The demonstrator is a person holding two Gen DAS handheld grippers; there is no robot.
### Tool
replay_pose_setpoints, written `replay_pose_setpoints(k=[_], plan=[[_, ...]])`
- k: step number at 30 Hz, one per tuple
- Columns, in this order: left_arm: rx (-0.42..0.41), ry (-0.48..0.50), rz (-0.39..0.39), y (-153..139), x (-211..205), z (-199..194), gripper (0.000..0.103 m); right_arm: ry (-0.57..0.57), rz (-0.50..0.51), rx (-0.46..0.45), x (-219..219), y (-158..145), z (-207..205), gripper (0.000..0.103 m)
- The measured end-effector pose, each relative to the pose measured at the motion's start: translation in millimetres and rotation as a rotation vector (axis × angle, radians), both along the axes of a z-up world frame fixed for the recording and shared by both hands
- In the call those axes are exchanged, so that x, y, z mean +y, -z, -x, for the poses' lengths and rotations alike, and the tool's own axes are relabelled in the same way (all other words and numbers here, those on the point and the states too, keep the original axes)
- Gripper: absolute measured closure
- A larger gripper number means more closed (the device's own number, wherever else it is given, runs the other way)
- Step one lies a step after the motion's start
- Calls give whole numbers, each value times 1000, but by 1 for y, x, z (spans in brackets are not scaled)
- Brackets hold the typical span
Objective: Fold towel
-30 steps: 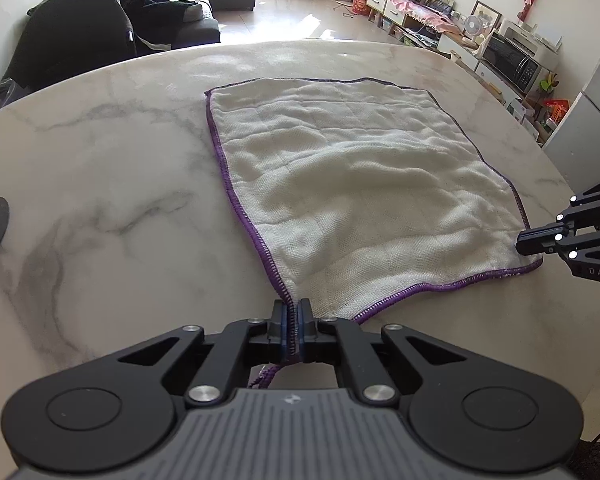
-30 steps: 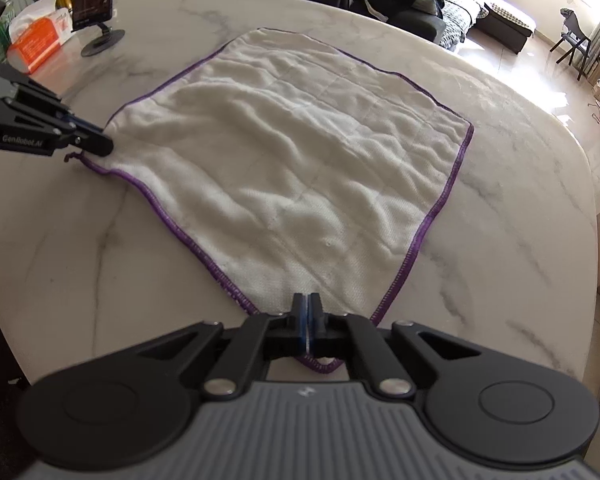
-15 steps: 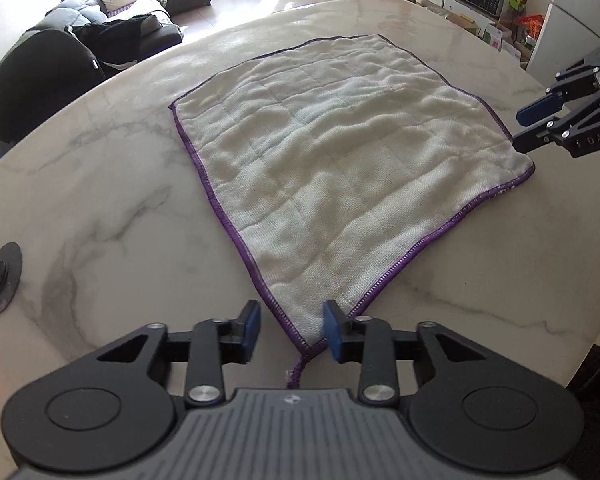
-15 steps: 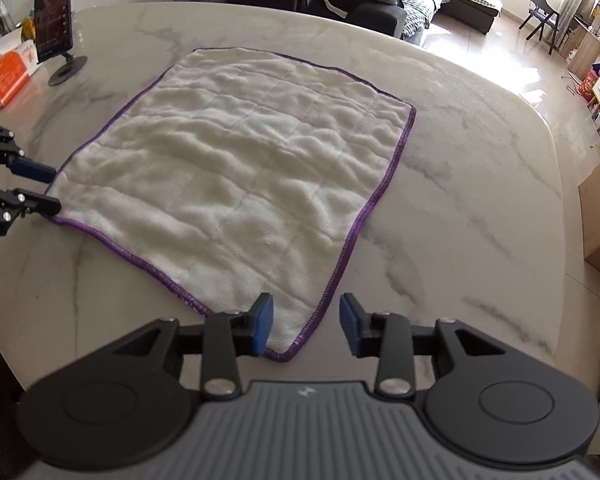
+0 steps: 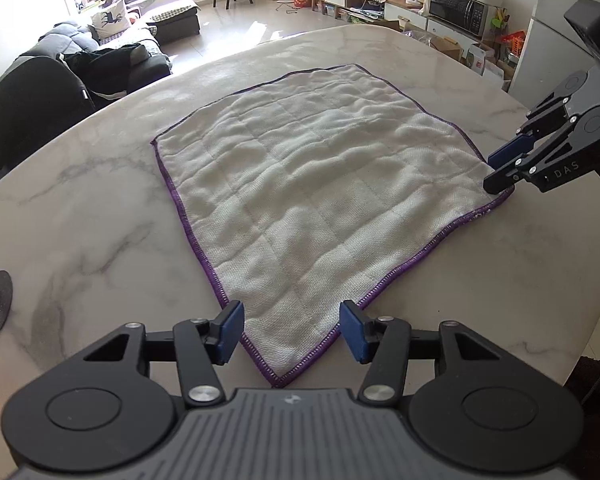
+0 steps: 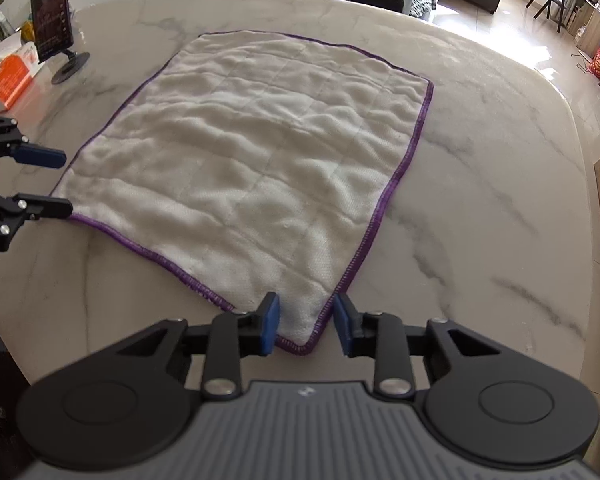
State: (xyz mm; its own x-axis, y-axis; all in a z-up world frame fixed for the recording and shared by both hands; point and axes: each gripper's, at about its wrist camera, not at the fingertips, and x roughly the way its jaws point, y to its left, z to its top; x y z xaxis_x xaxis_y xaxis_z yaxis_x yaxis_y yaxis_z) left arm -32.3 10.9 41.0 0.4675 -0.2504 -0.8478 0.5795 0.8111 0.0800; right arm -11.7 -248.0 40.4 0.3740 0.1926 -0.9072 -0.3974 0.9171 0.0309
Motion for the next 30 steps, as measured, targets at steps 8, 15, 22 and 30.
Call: replay_pose_setpoints(k=[8,15,22,30], plan=[[44,23,-12,10,-1,4,49,-9,27,12,-9,-3,5,90],[32,17,14,-1,5,0,49,42,4,-48,-20,-22,0,60],[71,41,69,0,-4,-6,55,80,-6,-91,-15,-22,-29,76],[117,47,87,6,0,-9,59,97,9,-66,-15,-2,-52,78]])
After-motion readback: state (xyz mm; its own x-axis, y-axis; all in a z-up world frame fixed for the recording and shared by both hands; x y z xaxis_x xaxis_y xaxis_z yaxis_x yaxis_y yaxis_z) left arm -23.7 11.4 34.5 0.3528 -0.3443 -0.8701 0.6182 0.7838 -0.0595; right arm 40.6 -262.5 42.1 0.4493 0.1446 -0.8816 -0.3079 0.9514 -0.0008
